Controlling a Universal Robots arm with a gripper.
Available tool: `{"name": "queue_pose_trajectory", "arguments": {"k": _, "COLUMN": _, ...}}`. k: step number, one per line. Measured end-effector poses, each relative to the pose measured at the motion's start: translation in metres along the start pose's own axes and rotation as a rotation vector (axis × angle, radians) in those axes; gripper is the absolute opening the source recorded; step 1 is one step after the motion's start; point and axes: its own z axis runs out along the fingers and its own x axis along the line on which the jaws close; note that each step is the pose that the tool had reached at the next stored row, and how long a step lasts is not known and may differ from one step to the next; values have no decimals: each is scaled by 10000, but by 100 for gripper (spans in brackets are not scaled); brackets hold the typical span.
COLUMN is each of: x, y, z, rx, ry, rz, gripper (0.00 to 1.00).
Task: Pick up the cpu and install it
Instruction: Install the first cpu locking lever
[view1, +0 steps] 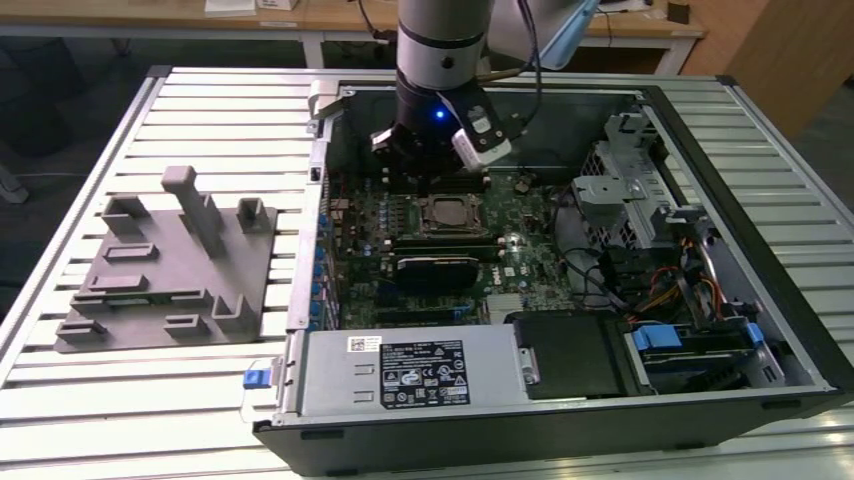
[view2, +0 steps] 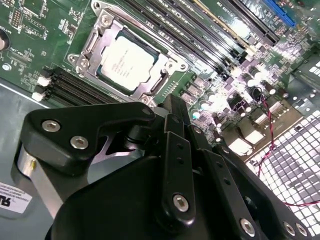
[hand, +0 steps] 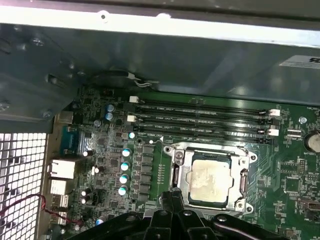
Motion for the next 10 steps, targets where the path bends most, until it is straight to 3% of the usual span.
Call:
{"name": "queue_pose_trajectory", "arguments": {"k": 2, "x": 16, "y": 1, "z": 0, "rx": 4, "ry": -40, "rz": -7, "gripper": 11}}
{"name": "queue_pose_trajectory", "arguments": {"k": 5, "x": 35, "y": 3, "z": -3, "rx": 12, "ry": -159, "rz": -14, "gripper": 11}}
{"name": "queue_pose_trajectory", "arguments": {"k": 10, "x": 60, "y": 8, "z": -55, "rx": 14, "ry": -284, "rz": -17, "gripper": 11}}
